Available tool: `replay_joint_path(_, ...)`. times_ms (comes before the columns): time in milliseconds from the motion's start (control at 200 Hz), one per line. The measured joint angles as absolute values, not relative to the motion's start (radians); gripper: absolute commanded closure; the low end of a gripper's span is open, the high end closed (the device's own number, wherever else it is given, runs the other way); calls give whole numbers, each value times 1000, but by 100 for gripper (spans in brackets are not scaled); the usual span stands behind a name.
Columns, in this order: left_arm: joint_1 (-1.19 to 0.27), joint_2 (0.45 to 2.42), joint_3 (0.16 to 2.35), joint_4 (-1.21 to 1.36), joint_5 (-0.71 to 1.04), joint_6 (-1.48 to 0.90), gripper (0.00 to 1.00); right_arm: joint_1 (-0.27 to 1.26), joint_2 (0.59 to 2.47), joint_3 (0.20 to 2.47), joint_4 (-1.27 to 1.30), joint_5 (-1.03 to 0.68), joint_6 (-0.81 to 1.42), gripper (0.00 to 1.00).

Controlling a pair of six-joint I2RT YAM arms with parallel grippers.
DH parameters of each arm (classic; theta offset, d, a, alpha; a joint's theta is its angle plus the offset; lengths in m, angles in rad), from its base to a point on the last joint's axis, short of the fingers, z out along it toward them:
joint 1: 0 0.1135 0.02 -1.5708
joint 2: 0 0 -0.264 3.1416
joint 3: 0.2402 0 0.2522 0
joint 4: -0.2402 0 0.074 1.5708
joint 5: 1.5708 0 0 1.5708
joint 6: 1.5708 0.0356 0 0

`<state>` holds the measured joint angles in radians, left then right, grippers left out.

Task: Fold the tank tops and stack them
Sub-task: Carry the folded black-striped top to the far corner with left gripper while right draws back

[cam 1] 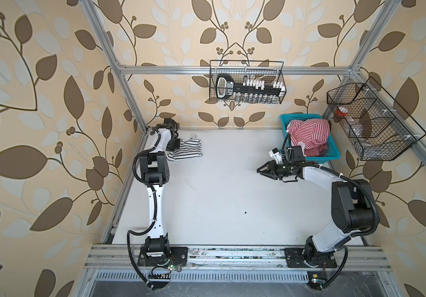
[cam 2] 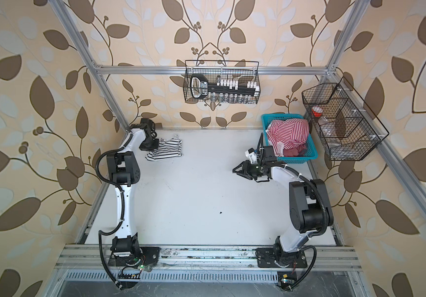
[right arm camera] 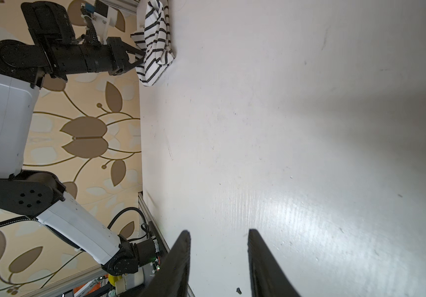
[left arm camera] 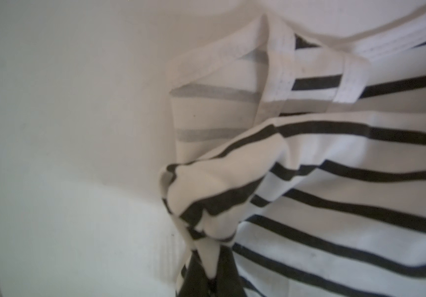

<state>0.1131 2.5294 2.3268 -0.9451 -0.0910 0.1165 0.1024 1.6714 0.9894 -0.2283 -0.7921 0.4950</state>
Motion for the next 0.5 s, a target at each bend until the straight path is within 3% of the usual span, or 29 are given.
replay_joint_path(505, 186, 2578, 2377, -853, -169, 241, 100, 206, 1784, 1103, -237, -735, 540, 62)
